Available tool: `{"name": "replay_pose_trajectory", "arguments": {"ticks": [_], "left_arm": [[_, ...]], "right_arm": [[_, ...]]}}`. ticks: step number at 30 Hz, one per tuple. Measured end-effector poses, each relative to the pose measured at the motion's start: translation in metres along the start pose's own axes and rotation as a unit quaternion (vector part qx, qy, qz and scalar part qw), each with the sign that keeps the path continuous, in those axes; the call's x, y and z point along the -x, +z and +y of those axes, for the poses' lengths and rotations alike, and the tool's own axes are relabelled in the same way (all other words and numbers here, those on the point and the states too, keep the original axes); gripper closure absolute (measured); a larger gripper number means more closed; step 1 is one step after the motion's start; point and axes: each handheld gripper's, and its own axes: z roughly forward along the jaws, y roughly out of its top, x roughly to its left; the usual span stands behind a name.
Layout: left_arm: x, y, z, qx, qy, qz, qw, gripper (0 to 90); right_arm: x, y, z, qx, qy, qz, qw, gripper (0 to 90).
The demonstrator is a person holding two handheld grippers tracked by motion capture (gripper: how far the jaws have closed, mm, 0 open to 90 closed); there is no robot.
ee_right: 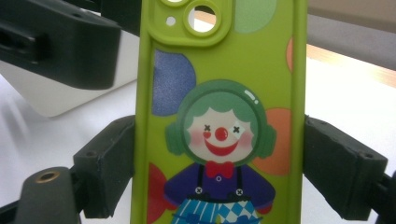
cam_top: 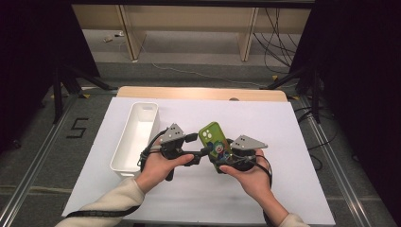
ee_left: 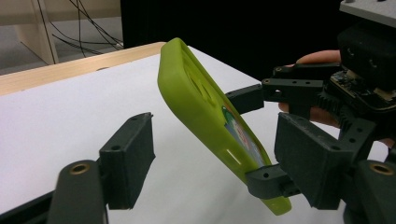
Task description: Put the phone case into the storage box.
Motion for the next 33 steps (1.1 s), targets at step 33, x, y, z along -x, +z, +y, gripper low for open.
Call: {"name": "replay_pose_trajectory", "arguments": {"ticks": [33], "left_arm": [[-0.0024, 0.0106, -0.0046, 0.011, -0.025, -0.017, 0.9995, 54.6]], "right_arm": [[-0.0063, 0.003, 0.0014, 0.007, -0.006, -0.002, 1.0, 16.7]]}}
